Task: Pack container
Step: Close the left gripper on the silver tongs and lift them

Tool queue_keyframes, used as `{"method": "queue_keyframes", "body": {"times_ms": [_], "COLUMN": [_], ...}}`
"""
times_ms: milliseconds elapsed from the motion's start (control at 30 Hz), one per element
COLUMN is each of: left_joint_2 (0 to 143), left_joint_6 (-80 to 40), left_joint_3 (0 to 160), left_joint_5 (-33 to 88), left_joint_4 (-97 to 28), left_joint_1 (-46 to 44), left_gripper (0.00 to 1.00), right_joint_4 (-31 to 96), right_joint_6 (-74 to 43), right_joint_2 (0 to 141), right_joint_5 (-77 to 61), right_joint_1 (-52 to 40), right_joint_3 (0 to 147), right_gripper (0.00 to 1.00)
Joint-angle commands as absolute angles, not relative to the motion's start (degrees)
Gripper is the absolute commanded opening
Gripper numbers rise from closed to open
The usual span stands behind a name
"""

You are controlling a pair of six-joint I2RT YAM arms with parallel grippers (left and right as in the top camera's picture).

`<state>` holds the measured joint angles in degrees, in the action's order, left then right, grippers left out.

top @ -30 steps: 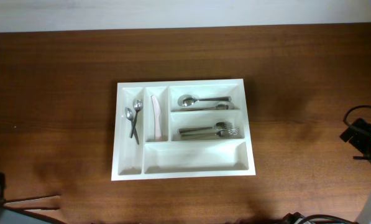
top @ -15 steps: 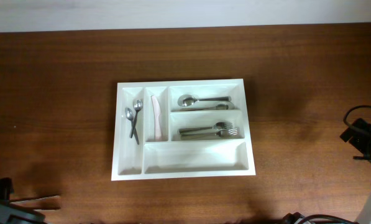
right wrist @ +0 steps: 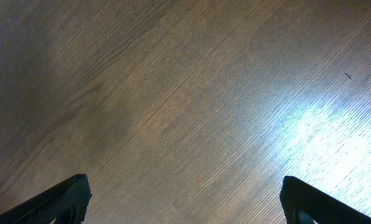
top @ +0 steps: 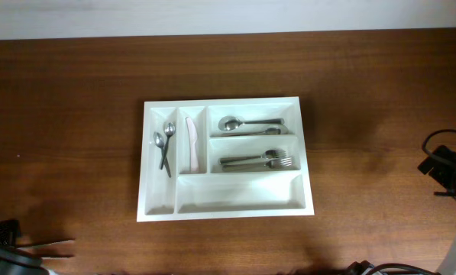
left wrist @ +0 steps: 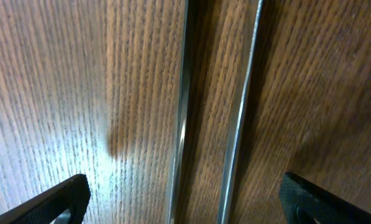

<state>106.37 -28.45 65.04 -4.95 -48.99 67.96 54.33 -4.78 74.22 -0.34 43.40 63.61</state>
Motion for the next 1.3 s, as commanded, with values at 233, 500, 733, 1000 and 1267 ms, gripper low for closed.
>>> {"method": "queue_keyframes", "body": {"times_ms": [233, 500, 733, 1000, 1267], "left_joint_2": [107.2, 107.2, 107.2, 107.2, 107.2], "left_joint_6": [-24.0, -20.5, -21.2, -21.4, -22.9], "left_joint_3": [64.6, 62.3, 61.0, 61.0, 61.0], "left_joint_5": [-5.2, 0.3, 0.3, 0.3, 0.3], "left_joint_4": [-45.7, -41.5, -41.2, -41.2, -42.7], "left_joint_1": [68.3, 68.3, 68.3, 68.3, 68.3], "left_gripper": [0.99, 0.99, 0.99, 0.99, 0.99], "right_joint_4": [54.2, 54.2, 54.2, 54.2, 54.2], "right_joint_6": [-5.3, -5.3, -5.3, -5.3, -5.3], "right_joint_2": [74.4, 74.4, 74.4, 74.4, 74.4], "right_joint_5": [-0.7, -0.7, -0.7, -0.7, -0.7], "right_joint_1": [43.7, 43.7, 43.7, 43.7, 43.7], "right_joint_3": [63.6, 63.6, 63.6, 63.6, 63.6], "right_gripper": [0.99, 0.99, 0.99, 0.99, 0.99]}}
